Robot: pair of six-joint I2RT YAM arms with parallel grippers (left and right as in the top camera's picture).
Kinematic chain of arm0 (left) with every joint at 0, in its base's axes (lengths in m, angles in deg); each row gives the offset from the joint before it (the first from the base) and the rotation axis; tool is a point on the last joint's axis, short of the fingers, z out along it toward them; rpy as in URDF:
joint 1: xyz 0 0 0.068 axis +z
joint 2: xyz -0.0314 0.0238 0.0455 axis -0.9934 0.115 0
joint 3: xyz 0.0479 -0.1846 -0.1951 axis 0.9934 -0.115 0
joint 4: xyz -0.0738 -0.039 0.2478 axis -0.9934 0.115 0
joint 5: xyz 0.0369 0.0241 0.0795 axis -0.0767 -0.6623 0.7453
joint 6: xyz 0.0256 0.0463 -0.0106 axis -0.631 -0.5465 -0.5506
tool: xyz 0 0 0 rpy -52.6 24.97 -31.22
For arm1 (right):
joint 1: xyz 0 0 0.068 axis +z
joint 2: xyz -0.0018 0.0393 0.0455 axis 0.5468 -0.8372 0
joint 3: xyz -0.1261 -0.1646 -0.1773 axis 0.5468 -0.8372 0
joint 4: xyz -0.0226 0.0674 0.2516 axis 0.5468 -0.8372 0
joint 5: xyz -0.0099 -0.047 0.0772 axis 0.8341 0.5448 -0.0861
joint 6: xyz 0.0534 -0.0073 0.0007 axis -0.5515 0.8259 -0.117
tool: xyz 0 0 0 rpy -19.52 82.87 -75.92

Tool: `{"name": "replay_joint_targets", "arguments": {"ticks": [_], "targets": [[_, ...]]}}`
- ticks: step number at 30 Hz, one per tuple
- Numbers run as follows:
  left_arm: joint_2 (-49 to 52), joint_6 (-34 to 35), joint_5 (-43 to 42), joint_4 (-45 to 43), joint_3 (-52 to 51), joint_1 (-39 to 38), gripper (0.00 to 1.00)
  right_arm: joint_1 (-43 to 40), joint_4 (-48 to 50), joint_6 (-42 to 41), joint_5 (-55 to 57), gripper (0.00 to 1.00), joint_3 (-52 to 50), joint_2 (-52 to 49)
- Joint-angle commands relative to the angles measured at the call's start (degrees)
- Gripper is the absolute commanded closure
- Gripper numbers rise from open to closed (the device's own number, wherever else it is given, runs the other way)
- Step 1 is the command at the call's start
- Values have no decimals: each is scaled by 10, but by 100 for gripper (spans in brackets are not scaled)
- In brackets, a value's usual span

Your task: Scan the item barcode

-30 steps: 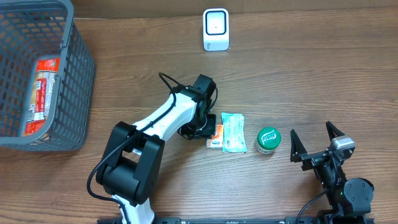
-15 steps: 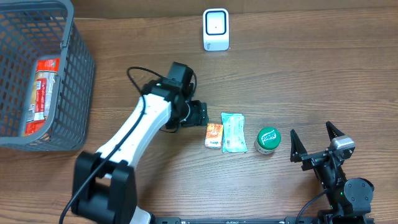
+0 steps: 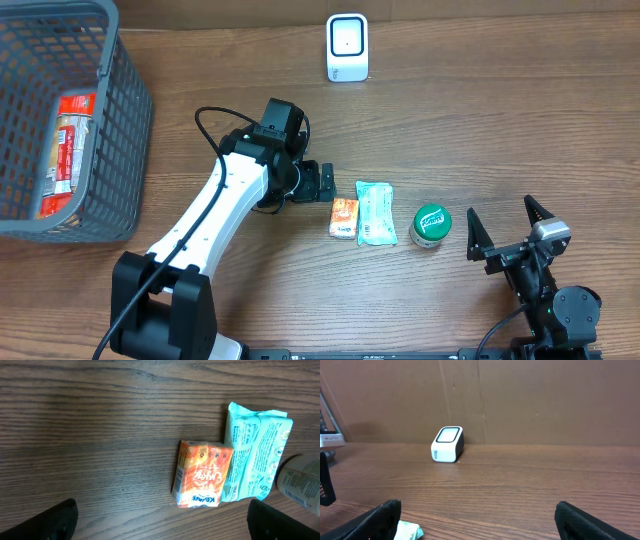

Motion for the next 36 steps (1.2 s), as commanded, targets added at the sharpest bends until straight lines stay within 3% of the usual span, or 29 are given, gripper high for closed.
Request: {"name": "replay_joint_targets", "arguments": {"ticks": [1,4,9,17,29,36], "targets": [[-3,-13,3,0,6,2,0,-2,10,-2,-13,0,-6,6],[-3,-13,3,-1,6,2,0,-2,43,-18,-56,0,-6,6],[-3,-13,3,-1,6,2,0,-2,10,-155,-37,0,19,6],[-3,-13,3,-1,6,2,0,-2,-186,-161,32,0,228,-60],[-3,-13,3,-1,6,2,0,-2,-562,-161,11,0,621,-435],[-3,-13,3,-1,7,2,0,-2,-599,-163,-158,0,672,-614]]}}
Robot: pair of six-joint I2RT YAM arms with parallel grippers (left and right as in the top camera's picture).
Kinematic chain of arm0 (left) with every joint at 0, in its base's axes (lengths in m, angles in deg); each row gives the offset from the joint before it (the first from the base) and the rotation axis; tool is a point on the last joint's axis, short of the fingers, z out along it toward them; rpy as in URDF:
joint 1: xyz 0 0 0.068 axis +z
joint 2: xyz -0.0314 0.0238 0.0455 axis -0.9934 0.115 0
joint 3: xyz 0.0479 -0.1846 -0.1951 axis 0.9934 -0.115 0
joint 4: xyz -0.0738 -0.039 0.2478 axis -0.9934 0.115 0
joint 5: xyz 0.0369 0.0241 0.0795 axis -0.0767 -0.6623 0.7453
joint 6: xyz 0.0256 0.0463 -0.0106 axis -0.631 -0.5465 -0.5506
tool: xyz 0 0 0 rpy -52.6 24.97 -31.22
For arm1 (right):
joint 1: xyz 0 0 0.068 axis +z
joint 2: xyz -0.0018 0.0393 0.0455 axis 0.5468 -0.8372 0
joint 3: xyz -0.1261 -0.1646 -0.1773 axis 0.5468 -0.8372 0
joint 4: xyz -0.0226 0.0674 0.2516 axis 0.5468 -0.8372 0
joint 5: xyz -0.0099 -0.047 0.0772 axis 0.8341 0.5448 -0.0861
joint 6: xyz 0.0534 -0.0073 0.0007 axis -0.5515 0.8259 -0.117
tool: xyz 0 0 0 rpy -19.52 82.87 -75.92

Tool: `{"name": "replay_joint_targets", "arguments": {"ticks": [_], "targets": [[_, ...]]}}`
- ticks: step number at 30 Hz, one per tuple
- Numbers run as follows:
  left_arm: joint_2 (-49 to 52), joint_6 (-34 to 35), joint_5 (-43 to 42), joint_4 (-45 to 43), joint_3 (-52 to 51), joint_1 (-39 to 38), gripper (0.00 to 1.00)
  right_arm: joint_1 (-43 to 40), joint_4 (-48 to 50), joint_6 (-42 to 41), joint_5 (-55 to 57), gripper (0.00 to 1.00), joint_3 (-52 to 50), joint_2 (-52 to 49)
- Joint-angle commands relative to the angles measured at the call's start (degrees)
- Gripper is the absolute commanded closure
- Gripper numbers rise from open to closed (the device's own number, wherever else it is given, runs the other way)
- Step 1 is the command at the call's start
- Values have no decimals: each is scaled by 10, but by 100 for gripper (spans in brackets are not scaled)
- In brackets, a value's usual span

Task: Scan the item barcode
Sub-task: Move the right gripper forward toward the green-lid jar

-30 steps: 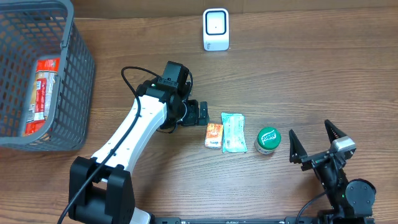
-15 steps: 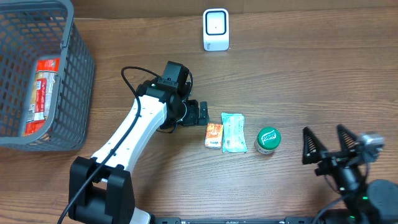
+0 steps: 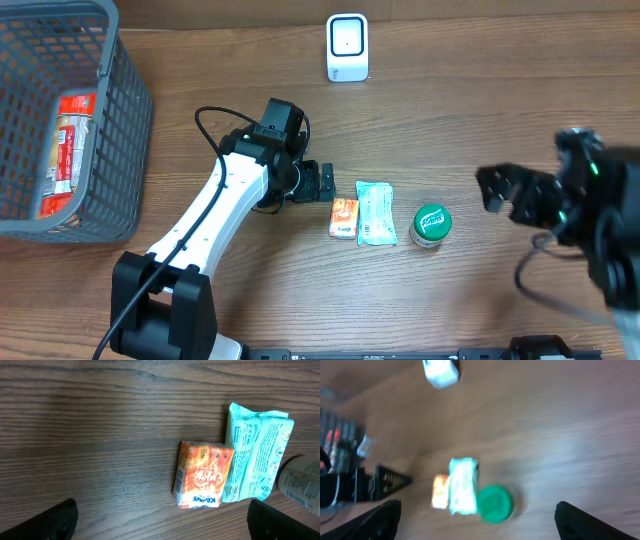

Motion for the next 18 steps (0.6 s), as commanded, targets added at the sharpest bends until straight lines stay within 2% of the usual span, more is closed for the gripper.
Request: {"name": "replay_joint_targets", "arguments": {"ticks": [1,2,7,13,18], "targets": [[-3,-13,2,0,6,2,0,0,-16,-6,-90,16,10,-66],[-3,-13,2,0,6,2,0,3,-23,-13,-84,22,9,-87],[-3,-13,2,-1,6,2,0,54,-57,-56,7,21,9,-181],[-3,-13,2,-1,6,2,0,155,-47,-121,99,3,9,-258],[-3,-13,2,0,6,2,0,206,-49,-173,176,2,9,-290]]}}
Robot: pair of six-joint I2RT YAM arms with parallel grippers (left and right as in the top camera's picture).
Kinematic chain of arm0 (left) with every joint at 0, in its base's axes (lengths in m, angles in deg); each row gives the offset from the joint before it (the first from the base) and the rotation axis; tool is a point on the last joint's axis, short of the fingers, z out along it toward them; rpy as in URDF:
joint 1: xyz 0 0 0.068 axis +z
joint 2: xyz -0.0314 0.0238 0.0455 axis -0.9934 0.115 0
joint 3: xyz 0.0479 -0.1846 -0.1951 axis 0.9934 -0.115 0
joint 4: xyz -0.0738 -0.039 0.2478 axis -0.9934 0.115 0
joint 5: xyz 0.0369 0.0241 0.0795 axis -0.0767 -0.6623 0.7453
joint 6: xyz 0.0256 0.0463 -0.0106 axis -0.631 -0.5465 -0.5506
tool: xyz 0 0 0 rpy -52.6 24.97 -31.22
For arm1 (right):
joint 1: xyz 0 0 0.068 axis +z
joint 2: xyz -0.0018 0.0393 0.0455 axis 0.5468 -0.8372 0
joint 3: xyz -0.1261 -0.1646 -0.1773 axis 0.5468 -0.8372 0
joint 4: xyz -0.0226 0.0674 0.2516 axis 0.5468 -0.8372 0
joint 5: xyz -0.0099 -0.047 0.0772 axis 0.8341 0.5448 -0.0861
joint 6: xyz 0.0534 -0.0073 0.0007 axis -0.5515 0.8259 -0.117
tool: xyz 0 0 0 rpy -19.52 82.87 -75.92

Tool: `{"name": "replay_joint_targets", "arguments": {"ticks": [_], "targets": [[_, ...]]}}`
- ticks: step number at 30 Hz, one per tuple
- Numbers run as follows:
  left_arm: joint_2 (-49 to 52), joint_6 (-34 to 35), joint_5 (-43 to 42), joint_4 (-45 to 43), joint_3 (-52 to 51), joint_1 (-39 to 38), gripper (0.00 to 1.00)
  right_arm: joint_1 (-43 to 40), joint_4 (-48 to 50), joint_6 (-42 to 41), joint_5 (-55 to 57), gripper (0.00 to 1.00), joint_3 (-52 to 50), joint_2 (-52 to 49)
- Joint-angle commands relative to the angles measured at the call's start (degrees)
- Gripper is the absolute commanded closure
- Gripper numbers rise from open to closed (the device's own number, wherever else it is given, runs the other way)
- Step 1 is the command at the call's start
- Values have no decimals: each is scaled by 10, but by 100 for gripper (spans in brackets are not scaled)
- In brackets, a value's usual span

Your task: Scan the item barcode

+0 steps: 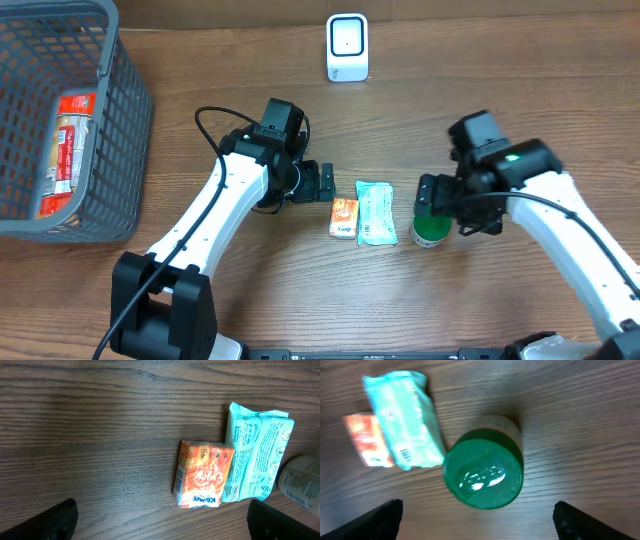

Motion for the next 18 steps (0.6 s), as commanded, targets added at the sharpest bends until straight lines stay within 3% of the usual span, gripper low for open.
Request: {"name": "replay_joint_targets", "arguments": {"ticks": [1,15,18], "targets": [[-3,-13,2,0,6,2,0,29,1,-50,74,2,9,-16],[-3,-13,2,-1,6,2,0,61,73,-95,80,2,-50,-35],[-3,-13,2,0,6,2,0,61,75,-95,105,12,-52,-35]]}}
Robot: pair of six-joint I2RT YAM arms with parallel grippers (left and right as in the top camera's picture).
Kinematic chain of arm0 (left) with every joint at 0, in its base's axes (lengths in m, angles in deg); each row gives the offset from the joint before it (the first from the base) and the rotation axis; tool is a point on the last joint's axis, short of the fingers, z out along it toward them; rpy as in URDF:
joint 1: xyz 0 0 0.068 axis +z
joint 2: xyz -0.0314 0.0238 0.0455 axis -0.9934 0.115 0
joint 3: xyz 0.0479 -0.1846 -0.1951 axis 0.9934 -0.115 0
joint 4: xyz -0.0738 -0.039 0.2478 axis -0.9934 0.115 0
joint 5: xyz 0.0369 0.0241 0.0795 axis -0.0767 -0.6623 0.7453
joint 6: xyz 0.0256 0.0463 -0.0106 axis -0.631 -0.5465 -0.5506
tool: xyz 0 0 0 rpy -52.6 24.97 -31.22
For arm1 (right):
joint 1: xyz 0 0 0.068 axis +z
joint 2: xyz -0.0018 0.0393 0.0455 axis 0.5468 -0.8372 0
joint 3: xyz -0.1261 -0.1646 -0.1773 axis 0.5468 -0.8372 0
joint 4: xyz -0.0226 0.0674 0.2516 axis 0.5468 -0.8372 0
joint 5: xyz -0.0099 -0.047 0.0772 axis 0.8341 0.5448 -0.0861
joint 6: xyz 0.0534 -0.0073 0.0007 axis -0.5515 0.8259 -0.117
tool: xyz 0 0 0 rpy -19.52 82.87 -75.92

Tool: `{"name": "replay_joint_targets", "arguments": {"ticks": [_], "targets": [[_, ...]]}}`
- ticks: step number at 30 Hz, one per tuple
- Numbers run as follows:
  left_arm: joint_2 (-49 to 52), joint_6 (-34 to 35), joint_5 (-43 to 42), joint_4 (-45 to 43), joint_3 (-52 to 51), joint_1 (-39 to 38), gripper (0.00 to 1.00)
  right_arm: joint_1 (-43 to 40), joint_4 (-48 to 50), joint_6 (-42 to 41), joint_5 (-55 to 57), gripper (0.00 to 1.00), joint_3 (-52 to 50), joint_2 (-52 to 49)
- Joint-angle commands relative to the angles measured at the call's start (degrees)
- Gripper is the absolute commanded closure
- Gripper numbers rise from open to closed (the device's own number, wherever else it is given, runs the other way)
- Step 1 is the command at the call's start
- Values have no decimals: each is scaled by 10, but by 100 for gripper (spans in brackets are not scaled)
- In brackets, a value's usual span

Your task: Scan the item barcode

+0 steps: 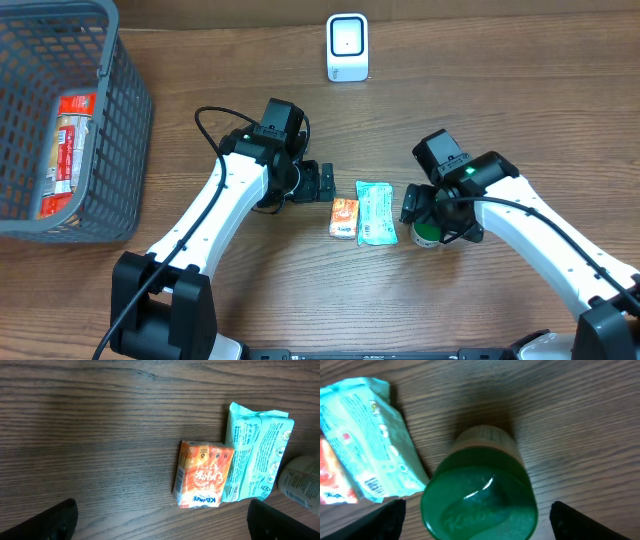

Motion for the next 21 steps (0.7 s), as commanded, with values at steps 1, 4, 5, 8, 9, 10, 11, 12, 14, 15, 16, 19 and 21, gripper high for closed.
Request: {"name": "replay_joint_targets", "arguments": {"ticks": [1,4,5,8,9,10,11,12,14,15,16,19,21], "targets": [[-3,-13,2,-1,6,2,0,3,4,-8,33,14,-4,0],[-3,-13,2,-1,6,2,0,3,6,-8,33,17,-8,0],[-3,-13,2,-1,6,2,0,3,7,-8,33,20,-10,0],[-3,-13,2,-1,6,2,0,3,13,-8,33,20,-24,0],[-3,-13,2,-1,6,2,0,3,16,-8,33,21,-28,0],[-3,-13,2,-1,6,2,0,3,18,-8,33,20,-32,0],[-3,-13,2,-1,6,2,0,3,20,-8,33,21,-35,0],[-3,-13,2,-1,6,2,0,3,23,-8,33,21,-36,0],[-3,-13,2,-1,6,2,0,3,27,-8,33,22,-36,0],[-3,-13,2,-1,6,2,0,3,29,-8,33,25,-36,0],[-3,-13,2,-1,6,2,0,3,31,-8,33,29,-36,0],[-3,-13,2,-1,6,2,0,3,37,15,33,38,-36,0],[-3,-13,2,-1,6,2,0,3,45,70,33,39,-36,0]]}}
